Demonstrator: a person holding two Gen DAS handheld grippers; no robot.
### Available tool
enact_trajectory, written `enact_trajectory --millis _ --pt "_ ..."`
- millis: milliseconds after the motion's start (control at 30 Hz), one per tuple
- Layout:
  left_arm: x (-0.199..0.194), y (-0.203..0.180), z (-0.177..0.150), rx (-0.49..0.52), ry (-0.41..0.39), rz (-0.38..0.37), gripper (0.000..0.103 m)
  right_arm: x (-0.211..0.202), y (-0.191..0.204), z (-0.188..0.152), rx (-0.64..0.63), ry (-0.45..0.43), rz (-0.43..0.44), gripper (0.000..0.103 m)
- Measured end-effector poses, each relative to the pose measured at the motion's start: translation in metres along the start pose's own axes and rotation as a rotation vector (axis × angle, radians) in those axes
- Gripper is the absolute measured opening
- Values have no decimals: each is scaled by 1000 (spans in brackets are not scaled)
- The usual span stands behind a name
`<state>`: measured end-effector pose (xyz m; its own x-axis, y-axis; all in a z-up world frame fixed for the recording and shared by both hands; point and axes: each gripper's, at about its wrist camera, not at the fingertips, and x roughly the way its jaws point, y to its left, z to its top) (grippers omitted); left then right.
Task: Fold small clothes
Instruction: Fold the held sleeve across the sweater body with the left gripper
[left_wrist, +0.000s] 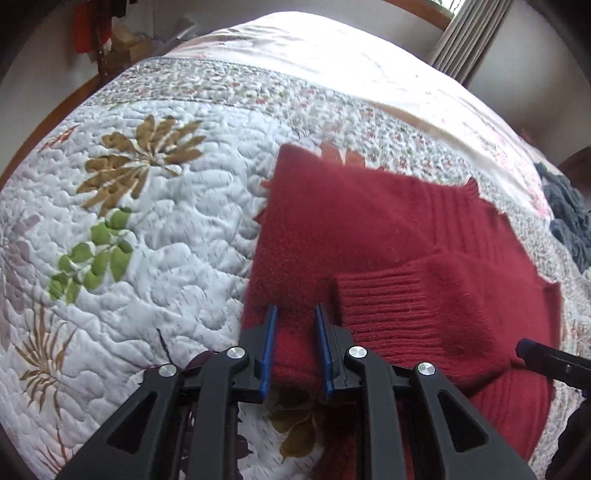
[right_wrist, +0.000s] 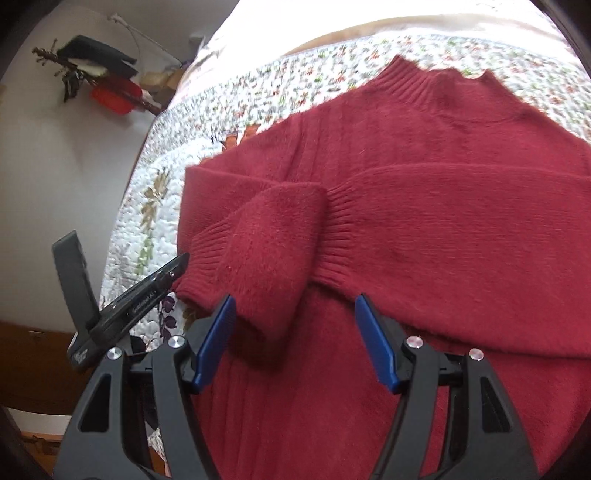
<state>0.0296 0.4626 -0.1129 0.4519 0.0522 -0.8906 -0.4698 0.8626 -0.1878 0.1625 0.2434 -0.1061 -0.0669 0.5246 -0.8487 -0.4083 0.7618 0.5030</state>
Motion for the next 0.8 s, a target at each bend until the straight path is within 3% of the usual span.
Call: enact_trajectory --millis 233,300,333,367,400,467,633,800 --pt "-3 5 -1 -15 2 -33 21 31 3 3 25 55 -15 64" --pt "-9 7 -1 -26 -7 -45 21 39 4 3 19 70 -14 53" --pt "-12 8 0 -28 -14 -47 22 44 4 3 18 88 -2 36" --pt "-14 8 2 -28 -20 -48 23 48 5 2 20 100 4 25" --pt "-16 8 3 -28 -26 -47 24 49 5 2 16 98 -3 24" --pt "-22 8 7 -30 -39 -49 25 42 7 2 3 81 0 17" --pt "-35 -3 14 -19 -71 -66 25 -15 9 3 -54 -31 -8 17" --pt "-33 -40 14 44 -81 -93 26 -63 -28 7 -16 -118 -64 17"
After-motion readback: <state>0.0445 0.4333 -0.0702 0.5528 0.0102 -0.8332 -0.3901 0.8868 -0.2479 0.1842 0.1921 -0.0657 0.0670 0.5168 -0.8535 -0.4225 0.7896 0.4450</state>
